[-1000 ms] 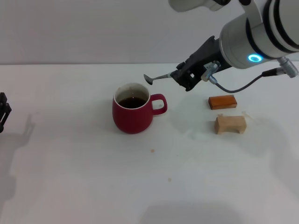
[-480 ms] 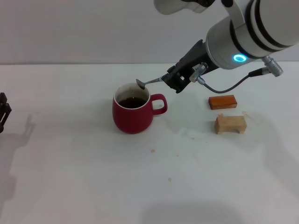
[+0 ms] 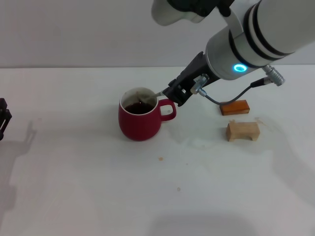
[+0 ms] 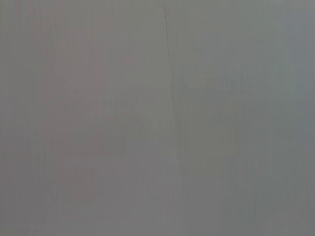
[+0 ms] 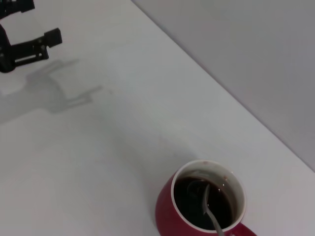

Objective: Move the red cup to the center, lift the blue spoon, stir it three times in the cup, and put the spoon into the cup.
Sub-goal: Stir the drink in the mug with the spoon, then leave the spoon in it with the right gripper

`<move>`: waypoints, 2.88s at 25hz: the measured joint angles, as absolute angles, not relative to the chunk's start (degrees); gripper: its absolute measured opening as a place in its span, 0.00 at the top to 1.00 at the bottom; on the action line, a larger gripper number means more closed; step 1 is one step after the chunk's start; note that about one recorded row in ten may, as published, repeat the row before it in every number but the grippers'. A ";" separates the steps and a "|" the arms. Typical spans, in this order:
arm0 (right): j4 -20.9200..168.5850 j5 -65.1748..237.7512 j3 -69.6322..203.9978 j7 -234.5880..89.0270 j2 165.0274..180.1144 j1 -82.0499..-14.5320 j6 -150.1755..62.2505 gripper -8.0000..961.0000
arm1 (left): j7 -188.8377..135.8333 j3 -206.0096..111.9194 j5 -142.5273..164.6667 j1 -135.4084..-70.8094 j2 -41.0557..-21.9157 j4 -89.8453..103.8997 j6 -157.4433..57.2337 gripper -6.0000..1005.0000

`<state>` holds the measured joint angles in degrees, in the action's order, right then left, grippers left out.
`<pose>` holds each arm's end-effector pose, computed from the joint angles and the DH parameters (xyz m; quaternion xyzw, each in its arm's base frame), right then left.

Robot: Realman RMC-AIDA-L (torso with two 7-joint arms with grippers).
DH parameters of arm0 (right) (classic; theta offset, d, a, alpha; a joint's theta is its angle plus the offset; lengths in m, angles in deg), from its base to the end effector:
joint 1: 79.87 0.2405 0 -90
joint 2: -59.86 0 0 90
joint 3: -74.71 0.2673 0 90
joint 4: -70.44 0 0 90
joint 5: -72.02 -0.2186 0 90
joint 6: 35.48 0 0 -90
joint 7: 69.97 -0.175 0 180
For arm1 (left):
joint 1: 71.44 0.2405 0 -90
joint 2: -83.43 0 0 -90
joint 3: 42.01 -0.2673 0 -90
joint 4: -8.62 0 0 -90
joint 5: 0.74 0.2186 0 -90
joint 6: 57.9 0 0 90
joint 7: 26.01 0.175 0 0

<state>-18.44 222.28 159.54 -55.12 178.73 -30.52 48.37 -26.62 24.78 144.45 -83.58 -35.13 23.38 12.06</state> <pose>0.0364 0.3888 -0.0575 -0.9467 0.1766 -0.1140 0.2439 -0.3878 0.3107 0.0064 -0.6413 -0.2207 -0.2480 0.6917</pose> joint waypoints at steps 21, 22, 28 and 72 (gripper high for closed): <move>-10.89 221.44 157.60 -55.02 178.78 -28.32 43.84 0.86 | -26.62 24.78 144.45 -83.31 -35.13 23.38 12.06 0.15; -10.89 221.44 157.60 -55.02 178.78 -28.32 43.84 0.86 | -26.62 24.77 144.45 -83.30 -35.13 23.38 12.06 0.15; -9.46 221.04 157.10 -55.02 178.77 -27.69 42.50 0.86 | -26.62 24.64 144.45 -83.21 -35.13 23.38 12.07 0.15; 1.85 219.05 156.57 -53.71 178.78 -24.46 33.61 0.86 | -26.26 24.34 144.45 -84.10 -35.04 23.32 12.06 0.15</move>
<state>1.85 219.05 156.57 -53.71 178.78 -24.46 33.61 -26.26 24.34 144.45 -84.10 -35.04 23.32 12.06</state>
